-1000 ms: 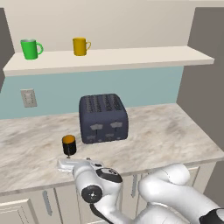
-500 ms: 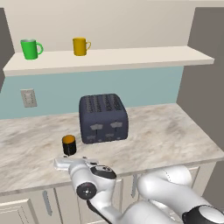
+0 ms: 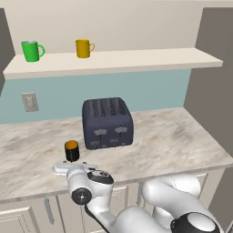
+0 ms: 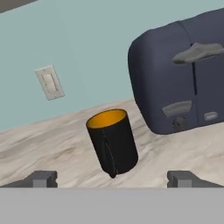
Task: Pick the mug on the counter and place it in the cabinet with the handle facing the right, like the mugs already inside.
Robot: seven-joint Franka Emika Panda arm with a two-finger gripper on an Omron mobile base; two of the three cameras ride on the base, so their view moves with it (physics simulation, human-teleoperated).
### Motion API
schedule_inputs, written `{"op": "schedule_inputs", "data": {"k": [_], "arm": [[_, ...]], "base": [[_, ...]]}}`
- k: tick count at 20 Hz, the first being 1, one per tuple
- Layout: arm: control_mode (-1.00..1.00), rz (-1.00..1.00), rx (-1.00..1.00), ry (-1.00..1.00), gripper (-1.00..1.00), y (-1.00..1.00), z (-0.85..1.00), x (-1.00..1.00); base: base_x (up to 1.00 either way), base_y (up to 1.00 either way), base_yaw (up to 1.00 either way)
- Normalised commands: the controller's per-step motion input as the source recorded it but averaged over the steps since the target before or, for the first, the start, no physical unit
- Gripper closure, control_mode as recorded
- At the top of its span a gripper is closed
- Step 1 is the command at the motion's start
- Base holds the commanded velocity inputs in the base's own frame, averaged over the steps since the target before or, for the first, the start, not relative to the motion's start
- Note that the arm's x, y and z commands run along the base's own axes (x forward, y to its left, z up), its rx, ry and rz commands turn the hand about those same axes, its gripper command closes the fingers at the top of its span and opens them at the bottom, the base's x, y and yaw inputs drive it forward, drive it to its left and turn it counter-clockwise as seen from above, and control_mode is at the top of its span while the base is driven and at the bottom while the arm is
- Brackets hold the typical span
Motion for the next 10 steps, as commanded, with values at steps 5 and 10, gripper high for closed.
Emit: {"op": "schedule_inputs", "data": {"k": [5,10], "arm": [[-1.00,-0.02,0.00,0.00,-1.00,0.02,-0.18,0.22],[-1.00,-0.01,0.00,0.00,-1.00,0.09,-0.15,0.23]], "base": [[0.00,0.00,0.00],[0.00,0.00,0.00]]}}
